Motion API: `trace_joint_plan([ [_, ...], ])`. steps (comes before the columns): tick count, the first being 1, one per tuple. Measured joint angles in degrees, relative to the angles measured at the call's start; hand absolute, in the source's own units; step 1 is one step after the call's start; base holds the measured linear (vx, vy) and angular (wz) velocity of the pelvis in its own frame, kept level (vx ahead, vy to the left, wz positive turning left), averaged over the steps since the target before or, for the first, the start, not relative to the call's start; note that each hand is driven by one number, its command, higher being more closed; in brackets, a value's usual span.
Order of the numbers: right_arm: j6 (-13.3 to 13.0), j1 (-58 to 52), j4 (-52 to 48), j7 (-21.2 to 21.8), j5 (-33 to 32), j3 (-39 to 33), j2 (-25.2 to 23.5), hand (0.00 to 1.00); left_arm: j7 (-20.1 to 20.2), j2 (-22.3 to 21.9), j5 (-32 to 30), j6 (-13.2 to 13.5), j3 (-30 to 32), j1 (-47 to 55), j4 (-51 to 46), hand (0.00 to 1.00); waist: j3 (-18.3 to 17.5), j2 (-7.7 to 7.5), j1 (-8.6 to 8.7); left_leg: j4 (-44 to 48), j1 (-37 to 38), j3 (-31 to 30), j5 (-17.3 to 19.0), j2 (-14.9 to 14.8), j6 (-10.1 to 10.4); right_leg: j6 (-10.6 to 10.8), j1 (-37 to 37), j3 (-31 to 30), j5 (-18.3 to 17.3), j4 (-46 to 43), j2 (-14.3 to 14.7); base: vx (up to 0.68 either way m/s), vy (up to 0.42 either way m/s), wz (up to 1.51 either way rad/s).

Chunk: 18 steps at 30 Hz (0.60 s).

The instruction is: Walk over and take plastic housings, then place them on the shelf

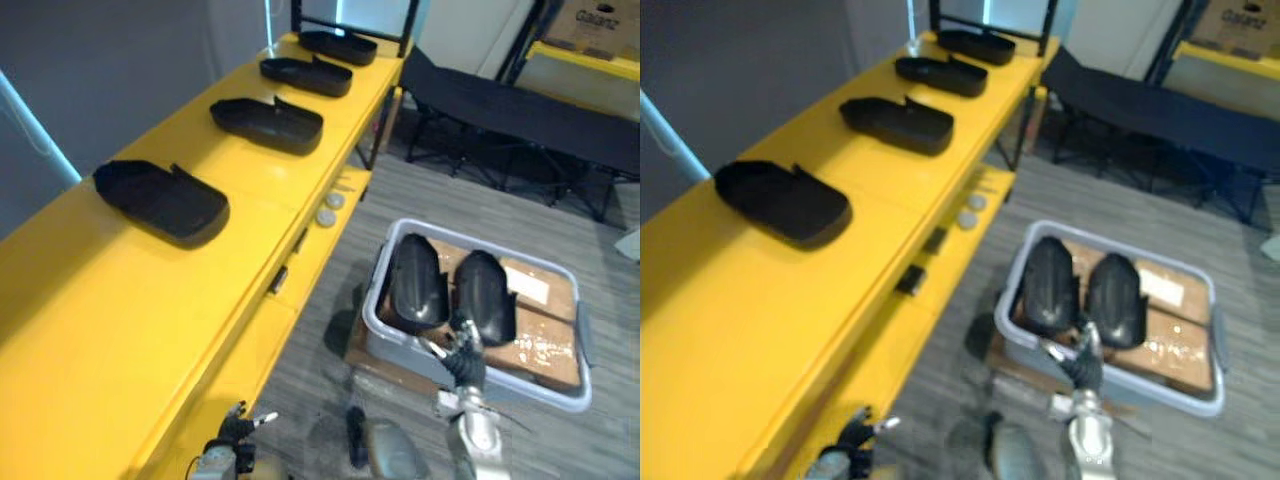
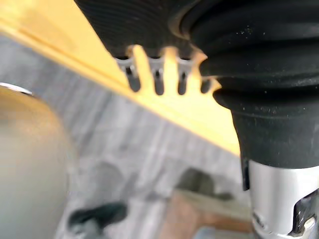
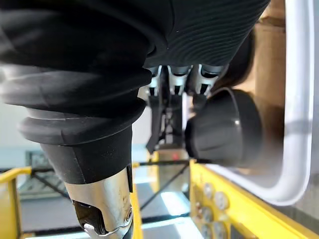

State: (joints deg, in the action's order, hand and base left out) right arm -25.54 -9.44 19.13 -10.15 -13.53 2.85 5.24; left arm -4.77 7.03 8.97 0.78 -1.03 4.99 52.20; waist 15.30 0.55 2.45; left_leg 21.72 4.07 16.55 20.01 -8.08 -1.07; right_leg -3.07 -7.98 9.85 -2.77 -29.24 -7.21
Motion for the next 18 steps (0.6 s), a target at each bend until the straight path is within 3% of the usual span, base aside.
trace_joint_plan([
  [2,-0.15,1.06,0.65,-0.66,0.07,2.19,-0.06,0.00,-0.08,0.56,-0.47,0.47,2.40,0.79,0.04,0.00,-0.56,-0.58,-1.58,1.06,-2.05,1.57,-0.67,-1.90,0.99,-0.73,2.21,1.06,-0.51,-1.81,-4.06,-0.12,-0.149,-0.59],
  [4,-0.15,1.93,1.78,-1.52,0.33,4.22,-0.58,0.00,-0.14,2.33,-0.58,1.46,3.31,3.48,0.97,0.00,-2.06,-1.39,-2.87,2.15,-4.15,3.16,-1.29,-3.73,2.09,0.01,3.73,0.92,0.76,-1.24,-8.26,-0.09,-0.237,-0.81],
  [5,-0.14,1.85,1.77,-2.38,0.33,4.79,-1.22,0.00,-0.13,3.38,-0.59,1.85,4.01,5.79,1.05,0.00,-3.22,-3.04,-3.24,2.76,-5.40,4.46,-1.84,-4.29,3.07,-0.78,4.52,0.55,9.26,1.31,-10.85,-0.06,-0.300,-0.87],
  [6,0.55,1.90,1.89,-2.94,0.25,4.79,-1.19,0.00,-0.13,3.55,-0.49,1.96,5.12,6.64,2.66,0.00,-4.18,-2.88,-4.31,1.64,-5.82,4.57,-3.06,-5.61,4.80,1.68,4.43,-0.21,8.81,5.03,-8.80,-0.05,-0.306,-0.89],
  [8,1.13,1.60,1.89,-3.77,0.15,4.39,-0.64,0.00,0.06,2.39,0.04,2.61,5.49,7.68,3.65,0.00,-4.78,-0.87,-4.56,-2.96,-5.25,5.50,-6.98,-7.97,5.98,2.27,3.97,-0.31,8.93,7.63,-6.35,-0.06,-0.374,-0.53],
  [9,1.66,1.28,1.91,-3.58,0.08,4.19,-0.73,0.00,0.42,1.67,1.50,3.72,5.73,8.36,3.57,0.00,-4.61,-0.61,-4.18,-3.54,-4.98,6.19,-8.31,-8.72,6.77,3.50,3.01,0.39,5.16,6.86,-6.54,-0.08,-0.353,-0.30],
  [10,1.87,1.07,1.96,-3.49,0.07,4.28,-0.88,0.00,0.60,1.59,2.39,4.38,6.50,8.80,3.53,0.00,-4.75,-0.91,-4.29,-2.93,-5.12,6.42,-8.43,-8.92,6.99,4.09,3.06,1.51,4.01,7.22,-7.12,-0.10,-0.290,-0.34],
  [11,2.33,0.73,2.05,-2.95,0.09,5.11,-1.04,0.00,0.59,1.53,4.75,4.95,8.20,9.18,3.67,0.00,-5.48,-1.84,-4.62,-0.26,-6.62,6.82,-8.55,-9.95,7.31,7.16,3.62,3.77,2.05,9.92,-6.85,-0.08,-0.279,-0.42],
  [12,2.76,0.91,2.02,-2.39,0.10,5.19,-0.72,0.00,0.47,1.20,6.73,5.11,9.09,9.08,3.59,0.00,-5.92,-1.68,-4.93,0.93,-7.43,7.19,-8.73,-11.17,7.60,7.95,4.02,5.26,1.51,11.37,-5.83,-0.08,-0.368,-0.74],
  [13,3.85,1.88,2.22,-1.77,0.09,5.22,-0.17,0.00,0.03,-0.81,10.52,5.89,10.25,9.04,3.36,0.00,-5.83,-0.10,-5.63,1.75,-8.39,7.53,-9.47,-13.87,8.46,8.28,5.17,7.68,1.47,16.15,-3.16,-0.06,-0.371,-0.72],
  [14,4.86,3.39,2.18,-1.45,-0.26,5.02,0.13,0.00,-0.27,-2.91,13.29,6.80,10.56,9.04,3.06,0.00,-4.72,0.69,-5.37,1.14,-8.10,7.35,-10.31,-14.68,9.23,10.18,6.88,9.15,1.00,20.24,-1.56,-0.10,-0.398,-0.66],
  [15,6.25,3.42,2.40,-1.14,-0.40,4.13,1.03,0.00,-0.28,-5.15,15.48,7.42,11.30,9.05,3.01,0.00,-4.22,1.72,-5.03,0.45,-8.04,6.20,-11.55,-14.91,9.09,10.36,7.63,9.15,0.79,22.29,-0.43,-0.13,-0.313,-0.23],
  [17,8.01,2.61,2.64,-1.35,-0.27,2.41,1.88,0.00,-0.98,-5.69,16.56,8.08,11.17,9.67,2.92,0.00,-3.21,1.67,-5.11,0.63,-8.52,2.82,-14.52,-13.57,8.51,10.09,8.12,8.92,0.66,22.38,-1.07,-0.13,-0.138,-0.01],
  [18,8.42,1.82,2.73,-1.74,-0.22,0.75,2.62,0.00,-1.57,-6.28,15.67,9.02,11.04,10.72,2.25,0.00,-3.19,1.84,-5.15,0.63,-9.34,-0.59,-14.72,-11.24,8.62,9.99,8.10,8.48,0.39,23.05,-2.13,-0.08,-0.031,-0.02],
])
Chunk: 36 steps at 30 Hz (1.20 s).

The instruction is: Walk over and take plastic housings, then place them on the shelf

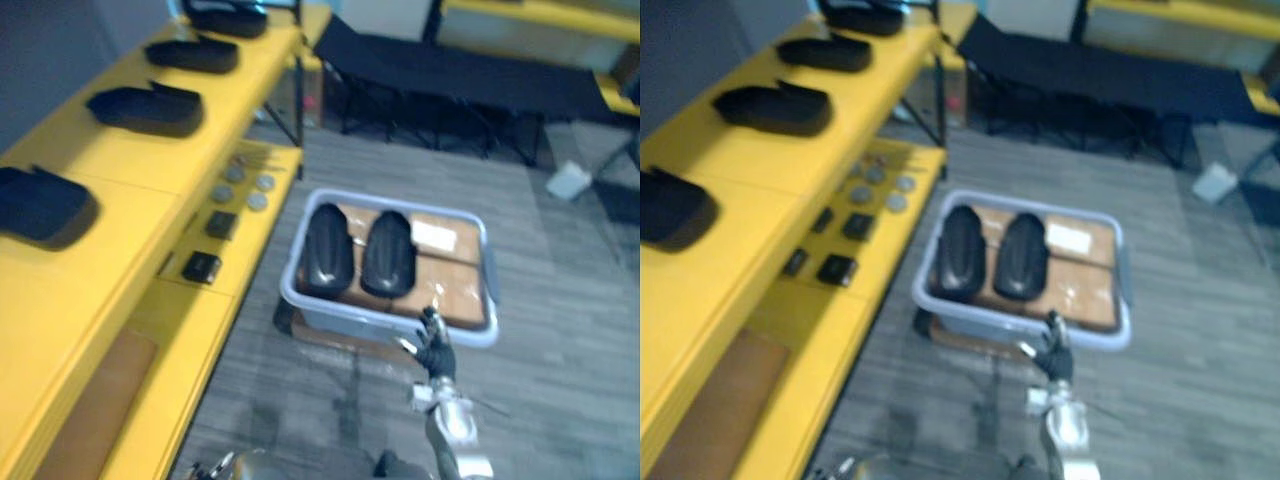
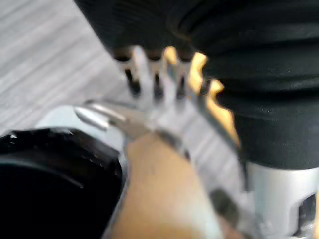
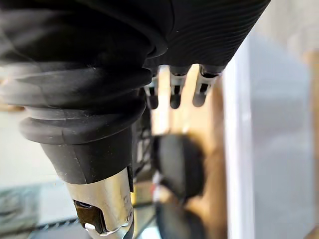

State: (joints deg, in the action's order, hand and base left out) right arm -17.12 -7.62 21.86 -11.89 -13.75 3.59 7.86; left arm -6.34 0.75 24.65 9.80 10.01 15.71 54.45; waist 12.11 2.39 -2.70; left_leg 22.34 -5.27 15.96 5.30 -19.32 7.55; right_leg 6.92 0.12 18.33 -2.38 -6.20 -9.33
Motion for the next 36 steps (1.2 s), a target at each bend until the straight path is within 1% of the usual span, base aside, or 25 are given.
trace_joint_plan([
  [2,-0.01,0.10,0.00,-1.89,0.17,-2.33,0.00,0.00,-1.32,-0.82,-2.64,0.97,-0.09,1.37,-0.39,0.00,0.22,0.62,-0.08,-1.25,0.06,-1.70,0.23,2.42,-0.35,0.59,-0.06,-0.41,0.28,1.00,-0.92,-0.12,0.040,-0.02],
  [4,-0.43,0.13,-0.02,-3.48,0.63,-3.77,0.03,0.00,-2.50,-0.84,-5.20,2.22,-0.14,2.08,-0.59,0.00,0.20,0.67,-0.10,-5.15,0.97,-2.96,0.55,3.99,0.13,1.40,-0.63,0.06,1.71,2.27,-1.40,-0.10,0.109,0.12],
  [5,-0.51,0.67,-0.07,-5.17,1.67,-5.34,0.35,0.00,-2.75,-0.78,-5.46,2.12,-0.23,2.06,-1.05,0.00,0.16,0.80,-0.46,-8.14,1.44,-3.11,1.53,4.53,1.56,1.99,-1.39,0.41,3.03,3.25,-1.53,-0.06,0.179,0.10],
  [6,-0.50,2.13,0.02,-6.92,2.19,-6.36,-0.20,0.00,-2.79,-0.24,-5.93,1.81,-0.26,1.75,-1.85,0.00,0.95,0.20,-1.02,-8.68,1.22,-2.88,2.13,5.24,2.39,2.60,-1.71,0.42,4.75,4.54,-1.95,-0.07,0.177,0.01],
  [7,-0.50,2.89,0.00,-7.59,2.25,-6.71,-0.36,0.00,-2.81,0.46,-6.92,1.71,-0.31,1.56,-2.09,0.00,1.55,-0.61,-1.53,-8.43,1.08,-2.62,2.26,5.86,2.05,2.82,-1.46,0.39,5.87,5.21,-2.50,-0.06,0.159,-0.02],
  [9,-0.52,6.72,0.07,-9.07,1.58,-9.58,0.23,0.00,-2.01,2.86,-7.75,0.98,-2.49,0.82,-3.44,0.00,3.23,-2.41,-2.10,-5.46,-0.63,-2.92,3.60,7.66,0.48,3.39,-0.29,0.58,8.74,7.93,-4.23,-0.09,0.174,0.07],
  [10,-0.52,8.14,0.23,-9.43,0.97,-10.39,0.73,0.00,-1.81,2.97,-7.44,0.76,-2.54,0.60,-4.30,0.00,3.60,-2.65,-2.32,-4.61,-1.19,-2.89,4.01,8.04,0.18,3.53,-0.42,0.62,9.00,8.27,-4.63,-0.12,0.192,0.03],
  [11,-0.49,11.90,1.72,-9.53,0.95,-12.29,2.47,0.00,-1.28,3.14,-6.43,0.09,-2.73,-0.47,-5.74,0.00,4.78,-2.54,-2.87,-2.55,-2.50,-2.92,4.82,8.36,-0.33,3.60,-0.53,0.60,10.18,9.19,-4.99,-0.13,0.127,-0.05],
  [12,-0.35,16.59,4.27,-9.72,0.86,-13.56,5.01,0.00,-0.78,3.29,-5.71,0.03,-3.04,-1.55,-6.71,0.00,6.06,-2.34,-2.95,-0.73,-4.38,-3.08,5.37,8.58,-0.69,3.51,-1.31,0.55,11.31,9.85,-5.11,-0.16,0.143,-0.02],
  [15,0.11,27.24,10.42,-11.31,-1.79,-15.50,10.89,0.00,-0.09,3.41,-4.21,0.04,-3.78,-3.94,-8.51,0.00,9.21,-1.34,-2.99,1.95,-8.40,-4.16,5.61,8.78,-0.98,3.10,-3.45,0.69,12.92,10.28,-5.19,-0.15,0.058,0.06],
  [16,0.19,32.32,13.83,-12.90,-2.60,-16.40,13.72,0.00,0.14,3.46,-4.14,0.02,-4.02,-4.86,-8.81,0.00,10.93,-0.85,-3.20,2.62,-9.66,-4.65,5.61,8.86,-1.00,2.78,-4.14,0.88,13.31,10.41,-5.16,-0.15,0.023,0.12],
  [17,0.64,36.86,16.92,-14.48,-3.70,-16.53,16.60,0.00,0.29,3.41,-3.57,-0.02,-4.35,-5.19,-8.84,0.00,12.25,-0.19,-3.22,3.38,-10.94,-5.67,5.61,9.05,-1.01,3.03,-4.67,1.34,13.92,10.52,-5.11,-0.15,0.018,0.17],
  [18,1.21,38.76,18.27,-15.26,-3.79,-16.63,18.05,0.00,0.30,3.43,-3.11,-0.10,-4.70,-5.38,-8.84,0.00,12.59,0.10,-3.21,3.73,-11.80,-6.31,5.62,9.19,-1.02,2.95,-5.07,1.74,14.09,10.52,-5.09,-0.13,0.021,0.24],
  [19,2.35,42.19,21.15,-17.05,-3.79,-16.52,20.72,0.00,0.28,3.43,-2.93,-0.57,-5.31,-5.46,-8.66,0.00,12.78,0.40,-3.53,4.17,-13.52,-7.43,5.62,9.60,-1.02,2.92,-6.23,2.20,14.44,10.55,-5.09,-0.10,0.035,0.21],
  [20,3.39,45.08,23.79,-18.96,-3.88,-16.44,23.14,0.00,0.30,3.63,-2.39,-1.06,-5.90,-5.61,-8.65,0.00,12.92,0.58,-4.41,4.34,-14.71,-7.99,5.59,9.94,-1.06,2.84,-7.06,2.32,14.75,10.57,-5.15,-0.08,0.041,0.16],
  [21,4.04,46.42,25.12,-19.99,-3.97,-16.34,24.33,0.00,0.30,3.70,-2.24,-1.24,-6.30,-5.66,-8.60,0.00,13.09,0.74,-4.73,4.45,-15.06,-8.12,5.56,10.06,-1.11,2.95,-7.26,2.34,14.94,10.59,-5.21,-0.04,0.044,0.17],
  [24,6.96,53.51,31.42,-24.20,-4.22,-15.19,30.38,0.00,0.36,3.61,-1.97,-2.32,-8.54,-5.70,-7.78,0.00,14.31,2.71,-6.03,5.66,-17.22,-11.34,5.76,11.25,-1.49,3.08,-7.68,4.22,15.05,10.18,-5.65,-0.04,0.051,0.24],
  [25,7.16,54.63,32.53,-24.41,-4.77,-14.61,31.31,0.00,0.43,3.57,-1.97,-2.32,-8.94,-5.70,-7.66,0.00,14.51,3.09,-6.18,5.78,-17.56,-11.69,5.76,11.44,-1.50,3.08,-7.88,4.45,15.06,10.00,-5.76,-0.05,0.057,0.17],
  [27,8.55,60.07,37.12,-24.12,-6.33,-11.86,34.25,0.00,0.99,3.45,-1.78,-2.28,-10.53,-5.87,-6.04,0.00,15.29,4.70,-6.46,6.16,-18.92,-13.79,5.75,12.35,-1.52,3.08,-8.65,5.49,15.05,9.25,-6.19,-0.05,0.052,0.18],
  [28,8.65,60.59,37.63,-23.94,-6.39,-11.55,34.62,0.00,1.01,3.45,-1.60,-2.33,-10.78,-5.92,-5.87,0.00,15.40,4.89,-6.62,6.15,-19.00,-13.78,5.74,12.42,-1.53,3.08,-8.79,5.49,15.05,9.13,-6.29,-0.06,0.057,0.06],
  [30,9.97,63.84,40.44,-22.07,-7.84,-9.10,37.54,0.00,1.94,3.34,-0.21,-2.17,-12.58,-6.16,-4.97,0.00,15.88,6.16,-8.12,6.27,-20.07,-13.82,5.58,12.90,-1.79,3.09,-10.26,5.47,15.04,8.25,-6.93,-0.07,0.059,0.01],
  [31,10.40,64.43,40.83,-21.61,-7.99,-8.99,37.90,0.00,2.18,3.31,-0.05,-2.11,-12.73,-6.29,-4.67,0.00,16.01,6.41,-8.33,6.32,-20.39,-13.92,5.52,13.00,-1.88,3.09,-10.51,5.52,15.04,8.11,-7.01,-0.07,0.056,0.05],
  [32,11.04,65.44,41.84,-21.16,-8.04,-8.57,38.72,0.00,2.61,3.33,0.12,-2.09,-13.38,-6.82,-3.88,0.00,16.23,6.80,-9.04,6.40,-20.96,-13.99,5.40,13.14,-2.06,3.09,-11.23,5.55,15.04,7.62,-7.22,-0.08,0.063,0.09],
  [34,11.71,66.44,42.89,-20.19,-8.02,-7.45,39.94,0.00,2.89,3.32,0.21,-2.05,-14.83,-7.00,-3.71,0.00,16.75,7.56,-9.28,6.37,-21.26,-14.45,5.20,13.79,-2.36,3.12,-11.19,6.32,15.02,7.39,-7.78,-0.08,0.057,0.15],
  [36,14.02,68.18,43.68,-19.16,-8.02,-6.76,40.25,0.00,3.02,3.44,0.40,-1.74,-15.81,-7.03,-3.71,0.00,16.74,7.97,-9.36,6.60,-22.50,-14.98,5.02,14.34,-2.64,3.13,-12.17,6.98,15.00,6.63,-8.29,-0.07,0.055,0.15],
])
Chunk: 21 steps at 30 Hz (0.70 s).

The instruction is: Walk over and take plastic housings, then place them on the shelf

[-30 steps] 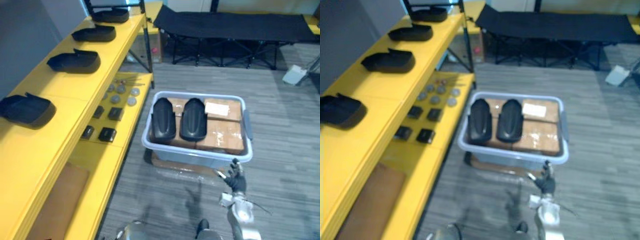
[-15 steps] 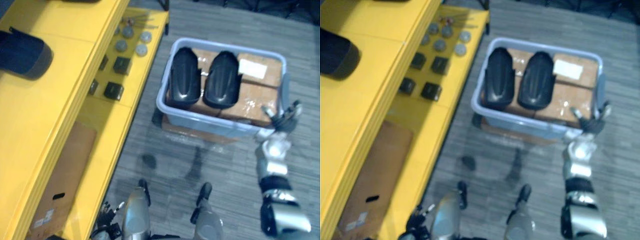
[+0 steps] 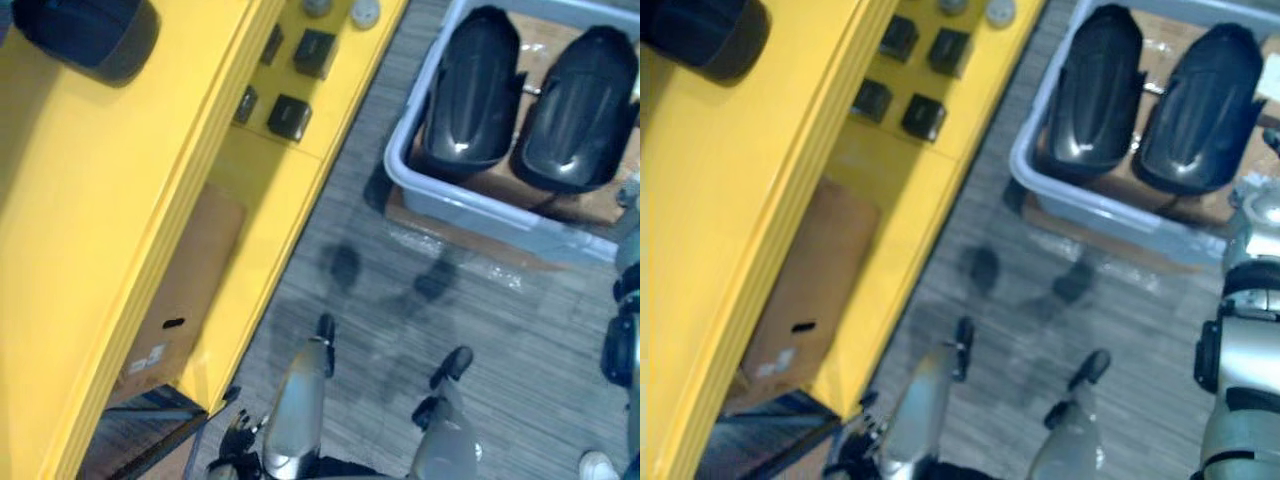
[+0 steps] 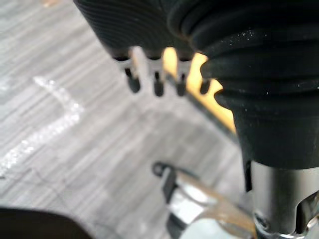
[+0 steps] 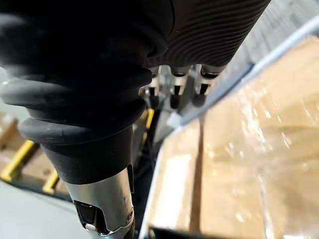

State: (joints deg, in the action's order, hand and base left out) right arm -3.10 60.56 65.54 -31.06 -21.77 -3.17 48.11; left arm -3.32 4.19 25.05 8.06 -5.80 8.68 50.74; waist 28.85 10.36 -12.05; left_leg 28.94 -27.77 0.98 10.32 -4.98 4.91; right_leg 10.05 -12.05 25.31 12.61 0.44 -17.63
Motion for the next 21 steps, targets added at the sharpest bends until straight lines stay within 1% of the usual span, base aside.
trace_joint_plan([
  [1,0.76,0.52,0.52,0.01,-0.01,0.00,0.18,0.00,0.02,0.03,0.21,0.15,-0.09,-0.03,0.01,0.00,0.07,0.13,0.00,0.22,-0.38,-0.23,-0.02,0.12,-0.03,0.01,-0.07,0.25,-0.01,-0.03,-0.07,-0.05,0.046,0.14],
  [3,3.55,1.04,1.46,0.13,-0.01,0.03,1.39,0.00,0.06,0.03,1.94,0.60,-1.63,-0.21,0.00,0.00,0.35,0.72,-0.79,0.63,-0.94,-0.55,-0.09,0.61,-0.15,0.06,-0.22,0.93,-0.05,-0.26,-0.55,-0.06,0.059,0.13],
  [4,4.17,1.21,1.68,0.21,0.01,0.12,1.41,0.00,0.07,0.05,2.17,0.67,-1.77,-0.22,-0.02,0.00,0.34,0.72,-1.04,0.63,-1.08,-0.52,-0.12,0.71,-0.21,0.11,-0.45,0.94,-0.08,-0.44,-0.71,-0.08,0.073,0.05],
  [5,5.56,1.82,2.42,0.53,0.02,0.86,1.41,0.00,0.06,0.06,2.28,0.70,-1.95,-0.26,-0.02,0.00,0.34,0.73,-1.37,0.63,-1.45,-0.49,-0.20,0.89,-0.32,0.29,-1.02,0.96,-0.25,-1.03,-1.05,-0.05,0.047,0.02],
  [6,6.21,2.00,2.89,0.88,0.03,1.31,1.41,0.00,0.05,0.07,2.55,0.70,-2.11,-0.25,-0.02,0.00,0.34,0.73,-1.48,0.62,-1.50,-0.50,-0.24,1.01,-0.37,0.31,-1.09,0.99,-0.27,-1.13,-1.18,-0.08,0.067,0.04],
  [8,8.38,2.10,3.88,1.50,0.07,1.73,1.48,0.00,0.06,0.08,3.71,0.73,-2.53,-0.24,0.01,0.00,0.26,0.86,-1.98,0.63,-1.62,-0.60,-0.25,1.52,-0.40,0.52,-1.16,1.19,-0.48,-1.48,-1.71,-0.05,0.049,0.07],
  [9,8.65,2.18,4.09,1.68,0.08,1.78,1.59,0.00,0.06,0.12,3.79,0.76,-2.78,-0.24,0.01,0.00,0.20,0.94,-2.12,0.64,-1.82,-0.65,-0.25,1.63,-0.41,0.51,-1.34,1.25,-0.53,-1.62,-1.82,-0.06,0.050,0.09],
  [11,10.71,2.79,4.34,2.19,0.13,2.30,2.69,0.00,0.09,0.47,3.96,1.25,-4.27,-0.25,0.00,0.00,0.07,1.13,-2.74,0.66,-2.79,-0.69,-0.50,2.09,-0.77,0.55,-2.40,1.32,-0.61,-2.07,-2.34,-0.06,0.052,0.07],
  [13,12.24,3.42,5.15,2.22,0.32,2.43,3.88,0.00,0.12,0.43,4.28,1.41,-4.60,-0.24,0.02,0.00,-0.07,1.34,-3.18,0.88,-3.65,-1.02,-0.61,2.47,-0.94,0.56,-3.00,1.52,-0.61,-2.42,-2.65,-0.05,0.052,0.11],
  [14,13.10,3.43,5.31,2.31,0.66,2.48,4.52,1.00,0.16,0.43,4.30,1.50,-4.78,-0.24,0.02,0.00,-0.08,1.37,-3.48,0.89,-3.76,-1.15,-0.62,2.72,-0.95,0.60,-3.00,1.69,-0.64,-2.54,-2.86,-0.04,0.044,0.12],
  [15,13.53,3.44,5.43,2.41,0.84,2.57,4.91,1.00,0.16,0.50,4.32,1.59,-5.10,-0.24,0.02,0.00,-0.11,1.42,-3.66,0.89,-3.78,-1.18,-0.62,2.87,-0.96,0.76,-2.98,1.75,-0.77,-2.65,-3.04,-0.04,0.036,0.11],
  [16,14.65,3.49,5.46,2.58,1.63,3.03,5.45,1.00,0.18,0.72,4.35,1.79,-5.95,-0.24,0.05,0.00,-0.25,1.62,-3.86,0.91,-3.92,-1.36,-0.61,3.11,-0.96,0.93,-3.00,1.99,-0.92,-2.86,-3.26,-0.03,0.025,0.19],
  [17,16.31,3.60,5.63,2.75,2.71,3.92,6.42,1.00,0.31,1.02,4.37,1.79,-6.99,-0.27,0.02,0.00,-0.72,2.29,-3.99,1.18,-4.58,-2.07,-0.64,3.42,-1.01,0.93,-2.95,2.87,-0.93,-2.88,-3.39,-0.05,0.037,0.18],
  [18,18.33,3.78,5.91,3.06,4.44,4.78,7.31,1.00,0.75,1.03,4.38,1.80,-8.13,-0.27,0.04,0.00,-0.86,2.49,-4.53,1.22,-4.88,-2.01,-0.65,3.50,-1.03,0.93,-3.20,2.94,-0.93,-2.87,-3.50,-0.05,0.027,0.15],
  [19,19.19,3.78,6.00,3.12,5.01,5.23,7.77,1.00,0.93,1.04,4.38,1.79,-8.37,-0.27,0.07,0.00,-0.91,2.57,-4.76,1.22,-5.01,-2.05,-0.65,3.51,-1.03,0.93,-3.26,2.97,-0.93,-2.86,-3.50,-0.05,0.016,0.03],
  [21,22.78,4.18,6.36,3.82,7.30,6.10,9.70,1.00,1.33,1.09,4.39,1.81,-8.93,-0.26,0.18,0.00,-0.95,2.63,-5.60,1.12,-5.30,-2.06,-0.66,3.51,-1.04,0.63,-3.53,3.04,-1.13,-2.86,-3.50,-0.04,0.001,0.01],
])
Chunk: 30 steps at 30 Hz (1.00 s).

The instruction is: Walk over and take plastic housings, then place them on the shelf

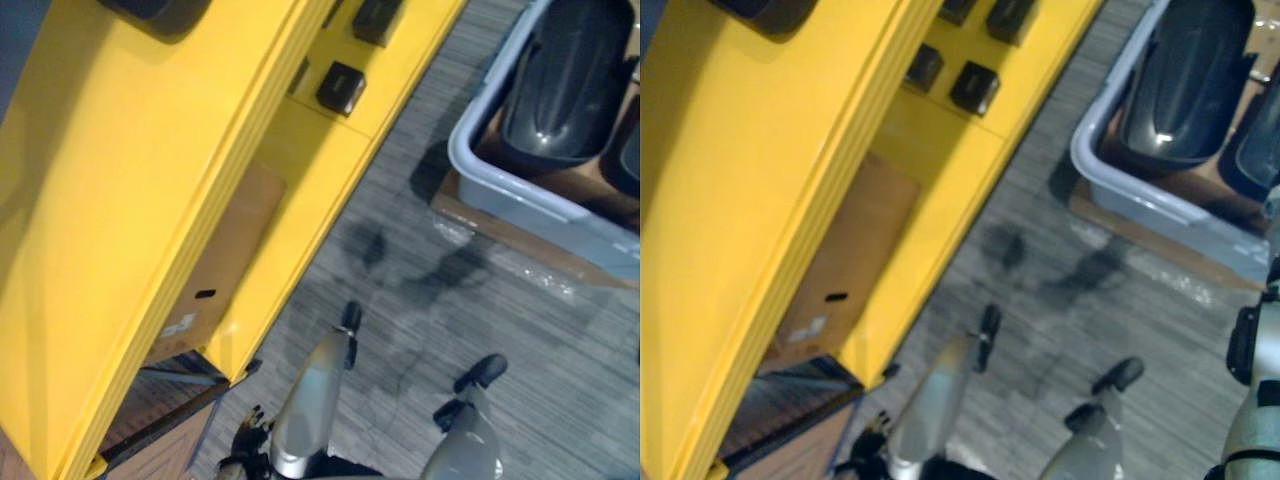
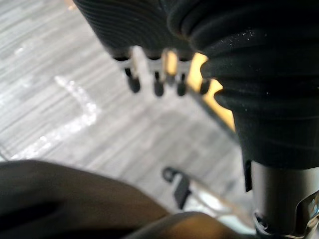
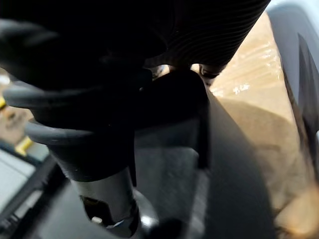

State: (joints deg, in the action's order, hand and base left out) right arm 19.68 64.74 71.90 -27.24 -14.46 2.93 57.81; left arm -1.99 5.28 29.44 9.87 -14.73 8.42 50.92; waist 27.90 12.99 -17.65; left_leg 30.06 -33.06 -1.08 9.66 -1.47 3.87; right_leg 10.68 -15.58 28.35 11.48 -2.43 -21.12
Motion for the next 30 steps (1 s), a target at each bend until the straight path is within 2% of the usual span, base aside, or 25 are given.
trace_joint_plan([
  [3,3.94,1.41,0.59,1.56,2.00,-0.01,1.78,1.00,0.11,-0.05,0.00,0.24,-0.36,0.00,0.37,0.00,-0.37,0.52,-0.45,-0.40,-0.03,-0.03,-0.10,0.00,-0.12,-0.05,-0.09,0.15,-0.04,-0.01,0.00,-0.04,-0.014,0.01],
  [4,4.53,1.76,0.63,1.82,2.27,-0.01,1.96,1.00,0.14,-0.05,0.00,0.35,-0.68,0.00,0.48,0.00,-0.47,0.67,-0.48,-0.48,-0.01,-0.04,-0.13,0.00,-0.15,-0.05,-0.09,0.20,-0.04,-0.01,0.01,0.00,0.000,0.00],
  [9,10.38,3.03,0.95,4.56,11.11,0.04,2.34,1.00,0.42,-0.06,1.15,2.15,-1.79,-0.01,0.71,0.00,-0.89,1.25,-0.52,-0.78,0.31,-0.26,-0.15,0.00,-0.18,-0.04,0.45,1.12,-0.21,0.03,0.02,-0.01,-0.006,0.02],
  [14,12.48,2.98,3.18,4.71,17.25,-0.29,1.73,1.00,0.26,0.21,1.52,1.88,-1.73,0.01,-1.12,0.00,-0.89,1.25,-1.06,-1.27,1.11,-1.13,-0.24,0.11,-0.20,-0.25,1.74,1.90,-0.60,0.04,0.23,-0.04,-0.017,0.08],
  [17,12.46,2.78,4.01,4.53,19.82,-2.41,1.49,1.00,-0.49,0.75,1.49,1.10,-1.59,0.14,-3.09,0.00,-0.81,1.13,-0.95,-1.29,1.08,-1.46,-0.28,0.07,-0.14,-0.27,2.18,2.86,-0.60,0.04,0.43,-0.04,-0.015,0.09],
  [18,12.13,2.68,4.16,4.36,19.76,-2.86,1.45,1.00,-0.61,0.99,1.49,1.10,-1.38,0.15,-3.49,0.00,-0.70,0.97,-0.70,-1.28,1.16,-1.55,-0.28,0.03,-0.14,-0.27,2.40,3.05,-0.61,0.04,0.51,-0.04,-0.010,0.05],
  [20,9.64,1.51,4.18,3.35,19.70,-4.11,0.89,1.00,-1.00,1.21,1.49,0.93,-0.03,0.34,-4.88,0.00,-0.20,0.26,-0.43,-1.38,1.71,-1.44,-0.28,-0.12,-0.15,-0.28,2.83,3.10,-0.60,0.04,0.61,-0.04,-0.010,-0.03],
  [21,6.78,0.31,4.19,2.37,19.66,-4.81,0.00,1.00,-1.35,1.26,1.49,0.97,1.07,0.40,-5.70,0.00,0.18,-0.28,-0.15,-1.40,2.10,-1.39,-0.26,-0.33,-0.14,-0.30,3.14,3.10,-0.59,0.04,0.77,-0.04,-0.013,-0.06],
  [23,4.20,-0.33,4.11,1.05,19.54,-5.06,-1.15,1.00,-1.52,1.73,1.53,0.97,1.86,0.54,-6.64,0.00,0.73,-1.09,0.37,-1.38,2.25,-1.30,-0.25,-0.75,-0.12,-0.34,3.19,3.08,-0.59,0.04,1.19,-0.06,-0.025,-0.08],
  [24,1.82,-1.31,3.89,-0.26,19.54,-5.01,-2.67,1.00,-1.67,2.42,1.60,1.15,3.05,0.70,-7.36,0.00,1.50,-2.21,0.94,-1.45,2.82,-1.22,-0.23,-1.29,-0.09,-0.77,3.58,3.00,-0.86,0.04,1.65,-0.05,-0.027,-0.09],
  [25,1.47,-1.49,3.88,-0.45,19.54,-5.01,-2.93,1.00,-1.68,2.55,1.60,1.17,3.18,0.71,-7.43,0.00,1.60,-2.37,1.04,-1.47,2.96,-1.19,-0.21,-1.39,-0.05,-0.84,3.68,2.98,-0.90,0.04,1.72,-0.06,-0.043,-0.13],
  [27,-1.26,-3.77,2.70,-3.16,19.50,-4.90,-5.18,1.00,-2.38,3.40,1.66,1.94,5.20,0.72,-8.41,0.00,1.96,-4.22,1.47,-1.71,4.32,-0.50,-0.08,-2.30,0.16,-1.03,4.23,2.54,-1.02,0.04,2.27,-0.06,-0.043,-0.19],
  [30,-3.62,-6.68,-1.37,-7.05,19.10,-3.96,-6.84,1.00,-4.48,3.36,1.58,3.91,7.64,0.74,-10.65,0.00,2.15,-5.77,2.52,-2.61,6.72,0.77,-0.09,-2.79,0.17,-1.03,5.39,1.40,-1.02,0.10,2.35,-0.05,-0.014,-0.20],
])
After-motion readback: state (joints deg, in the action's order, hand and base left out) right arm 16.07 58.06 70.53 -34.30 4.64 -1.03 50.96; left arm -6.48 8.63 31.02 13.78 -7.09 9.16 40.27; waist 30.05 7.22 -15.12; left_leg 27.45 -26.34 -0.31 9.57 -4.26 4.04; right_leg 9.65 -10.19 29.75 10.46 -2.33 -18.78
